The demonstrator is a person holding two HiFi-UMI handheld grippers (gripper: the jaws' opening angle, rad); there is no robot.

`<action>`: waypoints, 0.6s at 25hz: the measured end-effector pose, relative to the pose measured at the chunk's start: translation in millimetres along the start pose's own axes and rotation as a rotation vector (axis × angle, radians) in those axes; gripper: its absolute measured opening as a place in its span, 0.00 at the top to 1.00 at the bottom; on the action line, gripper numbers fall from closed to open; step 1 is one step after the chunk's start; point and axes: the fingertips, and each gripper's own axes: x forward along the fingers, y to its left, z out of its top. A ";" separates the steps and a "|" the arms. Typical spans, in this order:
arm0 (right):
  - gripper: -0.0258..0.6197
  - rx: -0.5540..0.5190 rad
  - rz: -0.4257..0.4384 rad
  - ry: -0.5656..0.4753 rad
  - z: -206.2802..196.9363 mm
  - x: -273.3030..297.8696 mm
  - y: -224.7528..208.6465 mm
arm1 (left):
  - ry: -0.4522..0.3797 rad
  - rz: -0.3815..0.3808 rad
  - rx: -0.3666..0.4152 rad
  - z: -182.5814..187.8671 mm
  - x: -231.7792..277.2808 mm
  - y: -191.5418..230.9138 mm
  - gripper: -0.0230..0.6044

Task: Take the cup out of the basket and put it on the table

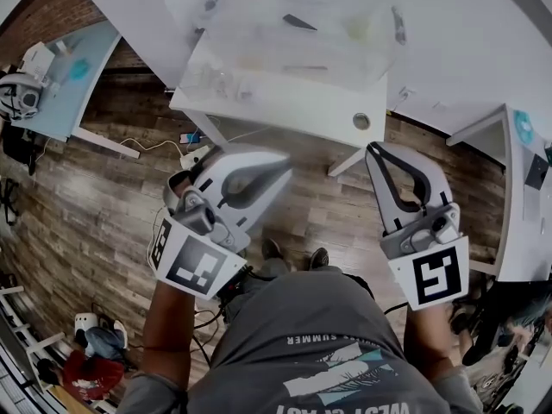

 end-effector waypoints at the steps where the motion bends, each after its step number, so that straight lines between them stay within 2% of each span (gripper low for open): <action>1: 0.94 -0.001 -0.007 0.005 -0.2 3.4 -0.8 | -0.006 -0.005 -0.002 -2.0 -0.5 2.6 0.95; 9: 0.94 -0.006 -0.044 0.019 -6.7 19.6 -17.7 | -0.031 -0.053 0.001 -9.1 15.3 13.4 0.95; 15: 0.94 0.019 -0.024 0.003 -32.1 24.7 -56.4 | 0.015 -0.053 0.008 -18.2 55.7 17.8 0.95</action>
